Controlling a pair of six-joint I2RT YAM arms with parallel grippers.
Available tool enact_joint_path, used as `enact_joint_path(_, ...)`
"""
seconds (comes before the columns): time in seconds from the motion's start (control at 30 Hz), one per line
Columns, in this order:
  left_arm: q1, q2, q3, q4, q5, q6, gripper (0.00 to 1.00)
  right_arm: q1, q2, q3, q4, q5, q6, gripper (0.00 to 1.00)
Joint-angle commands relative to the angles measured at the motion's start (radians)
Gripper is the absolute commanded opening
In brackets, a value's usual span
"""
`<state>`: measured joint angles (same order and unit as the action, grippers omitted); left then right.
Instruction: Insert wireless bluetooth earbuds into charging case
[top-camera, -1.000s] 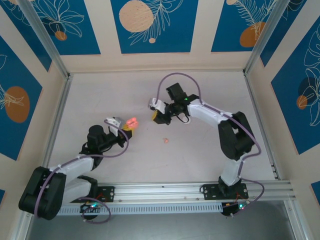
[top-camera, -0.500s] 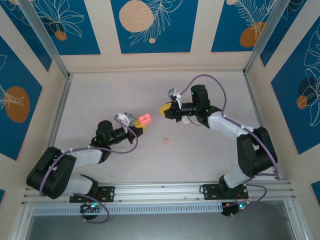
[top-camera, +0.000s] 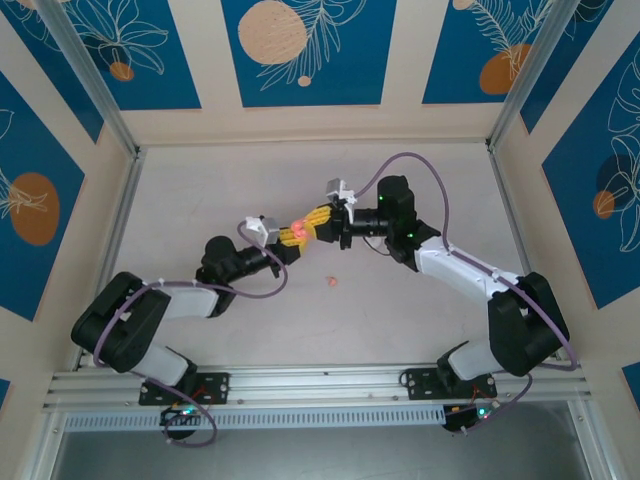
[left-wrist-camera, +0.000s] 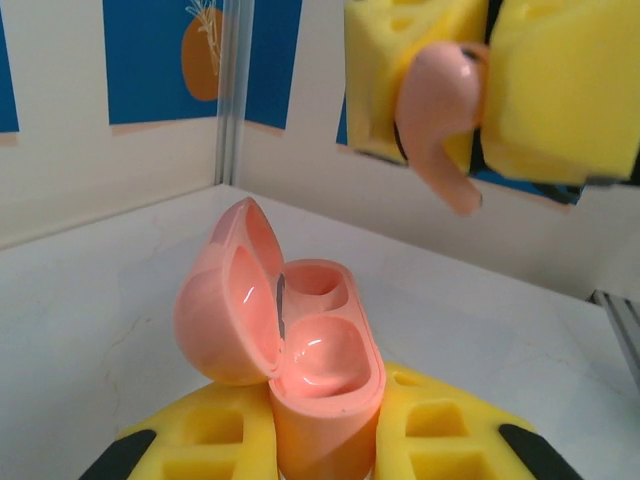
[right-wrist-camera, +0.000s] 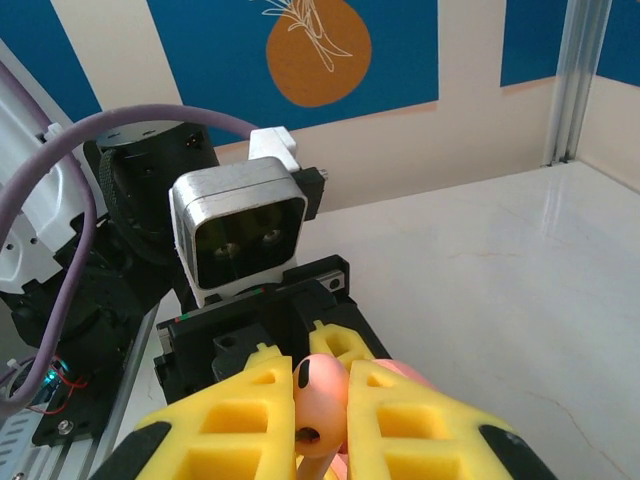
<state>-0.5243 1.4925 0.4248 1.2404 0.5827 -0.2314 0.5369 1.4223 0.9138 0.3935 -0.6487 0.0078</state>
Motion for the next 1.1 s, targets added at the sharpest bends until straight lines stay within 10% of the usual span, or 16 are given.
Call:
enact_joint_path(0.0, -0.014, 0.019, 0.029, 0.108, 0.024, -0.047, 0.16, 0.019, 0.012, 0.007, 0.039, 0.041, -0.007, 0.14)
enact_joint_path(1.07, -0.024, 0.015, 0.061, 0.167, -0.002, -0.16, 0.15, 0.057, 0.09, 0.004, 0.1, 0.064, -0.04, 0.15)
